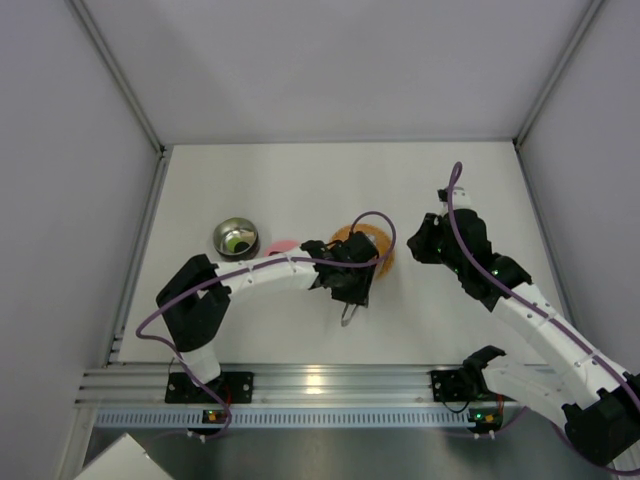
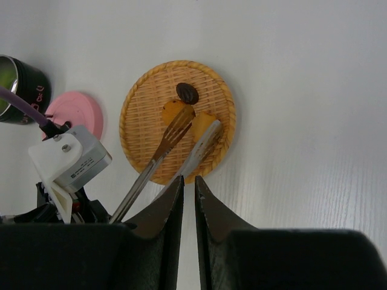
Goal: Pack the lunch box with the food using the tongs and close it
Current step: Pick up the fake food from the plate, then place the fake food in the packing box.
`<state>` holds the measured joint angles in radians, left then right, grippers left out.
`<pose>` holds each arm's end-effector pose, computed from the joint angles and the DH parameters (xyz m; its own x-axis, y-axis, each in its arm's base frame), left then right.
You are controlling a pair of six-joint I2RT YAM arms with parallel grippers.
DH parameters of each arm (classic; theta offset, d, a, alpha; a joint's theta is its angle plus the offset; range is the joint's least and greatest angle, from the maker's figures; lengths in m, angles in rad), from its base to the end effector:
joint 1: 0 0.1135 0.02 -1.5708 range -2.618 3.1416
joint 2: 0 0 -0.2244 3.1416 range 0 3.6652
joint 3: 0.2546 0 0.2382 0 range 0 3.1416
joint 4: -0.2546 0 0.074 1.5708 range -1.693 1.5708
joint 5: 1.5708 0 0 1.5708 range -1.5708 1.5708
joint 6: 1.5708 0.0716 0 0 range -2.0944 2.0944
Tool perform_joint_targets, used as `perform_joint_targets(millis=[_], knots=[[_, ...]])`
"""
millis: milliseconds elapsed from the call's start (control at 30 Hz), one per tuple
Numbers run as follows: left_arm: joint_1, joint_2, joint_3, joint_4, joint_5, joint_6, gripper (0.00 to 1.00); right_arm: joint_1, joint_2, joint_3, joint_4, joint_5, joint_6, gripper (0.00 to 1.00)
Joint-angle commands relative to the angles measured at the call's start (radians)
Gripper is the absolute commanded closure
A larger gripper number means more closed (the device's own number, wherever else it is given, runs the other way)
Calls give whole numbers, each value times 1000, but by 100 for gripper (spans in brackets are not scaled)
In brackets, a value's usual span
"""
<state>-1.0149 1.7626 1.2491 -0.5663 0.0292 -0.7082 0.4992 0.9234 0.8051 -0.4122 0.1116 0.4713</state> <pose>0.1891 -0.3083 0.1444 -0.9105 0.2335 -0.3414 0.3477 0.8790 -0.3263 0.2197 0.1107 0.2514 -0.5735 0.2012 -0.7941 -0.1470 0.9283 0.3414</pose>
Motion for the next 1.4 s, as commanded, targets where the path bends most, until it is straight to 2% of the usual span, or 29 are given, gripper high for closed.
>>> perform_joint_targets(millis=[0,200,567,700,900,1200,1367], knots=[[4,-77,29,30,6,-4,57,6,0,16,9,14,-17,88],[4,-127,38,-10,-18,1,58,6,-1,8,13,11,-14,88],[4,-219,32,-96,-169,4,59,6,-1,2,15,8,-11,88],[42,-310,-20,-99,-196,0,58,7,0,3,15,3,-8,88],[209,-464,-129,-133,-169,32,58,6,5,2,19,-3,-5,88],[577,-657,-287,-190,-135,130,55,6,28,5,36,-35,6,89],[664,-707,-361,-182,-97,142,55,6,34,5,41,-39,6,89]])
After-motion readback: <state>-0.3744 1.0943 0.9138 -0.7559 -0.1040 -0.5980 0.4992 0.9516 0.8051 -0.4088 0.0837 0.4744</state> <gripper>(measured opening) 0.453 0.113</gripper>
